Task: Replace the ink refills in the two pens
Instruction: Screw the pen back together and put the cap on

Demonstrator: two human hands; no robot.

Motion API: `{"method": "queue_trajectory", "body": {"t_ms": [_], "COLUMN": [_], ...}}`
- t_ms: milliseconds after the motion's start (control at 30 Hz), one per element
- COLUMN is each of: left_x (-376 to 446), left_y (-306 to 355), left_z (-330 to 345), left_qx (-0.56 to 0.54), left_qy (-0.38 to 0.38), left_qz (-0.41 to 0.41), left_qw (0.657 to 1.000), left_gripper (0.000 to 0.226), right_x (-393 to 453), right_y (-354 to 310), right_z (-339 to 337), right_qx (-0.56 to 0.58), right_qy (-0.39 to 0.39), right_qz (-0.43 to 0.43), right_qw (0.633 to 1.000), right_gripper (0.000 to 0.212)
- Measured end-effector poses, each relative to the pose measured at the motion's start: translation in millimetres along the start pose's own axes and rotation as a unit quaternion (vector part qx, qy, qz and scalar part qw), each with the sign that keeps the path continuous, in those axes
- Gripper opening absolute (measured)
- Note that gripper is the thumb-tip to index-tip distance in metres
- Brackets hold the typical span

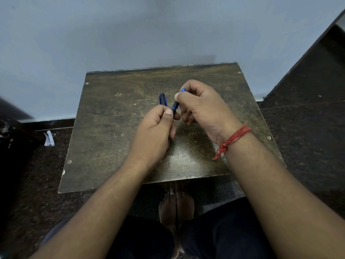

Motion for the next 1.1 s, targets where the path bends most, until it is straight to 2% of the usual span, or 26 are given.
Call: {"method": "queue_trajectory", "body": {"t_ms": [167,333,433,533,667,767,1000,1100], "left_x": [-1.4,1.3,1.7,1.2,2.0,2.1,1.8,2.1], "left_y": [-1.5,0.2,1.6,2.4,1.7,-0.3,0.5,1.8], "left_z": [0.2,-1.2,-4.0,-3.9,-2.8,-2.9,-2.5,-3.5], "left_qx": [0.041,0.01,-0.022,-0.028,-0.016,-0.004,0.007,-0.008], "left_qy": [-0.003,-0.001,0.005,0.003,0.0,0.002,0.001,0.006], "left_qz": [0.021,0.005,-0.008,-0.009,-0.008,-0.006,-0.003,-0.004], "left_qw": [0.999,1.0,1.0,1.0,1.0,1.0,1.0,1.0], "left_gripper": [0.028,0.028,0.029,0.029,0.029,0.029,0.03,0.029], "right_x": [1.9,1.5,3.6,4.3,1.3,2.2,1.3,2.4], "right_y": [2.9,6.2,7.9,8.1,7.0,7.2,8.6,7.6], "right_z": [-2.9,-10.9,-17.5,-17.6,-9.4,-6.4,-4.4,-11.5], "right_qx": [0.03,-0.021,0.031,0.106,0.09,0.066,0.021,0.064], "right_qy": [-0.002,0.006,0.032,0.007,-0.041,-0.018,0.018,0.011], "right_qz": [0.023,-0.004,0.008,0.005,-0.004,0.01,0.004,0.003], "right_qw": [0.999,1.0,0.999,0.994,0.995,0.998,1.0,0.998], "right_gripper": [0.034,0.042,0.031,0.011,0.015,0.008,0.031,0.019]}}
Point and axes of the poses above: each hand's wrist, its own x-axis towards the middle knuckle, its own z-axis out of the palm, y = z × x, the point moved 1 cm from there along x, towards the middle knuckle, and after that the axes turned 3 degrees about -x, right-handed, at the moved point
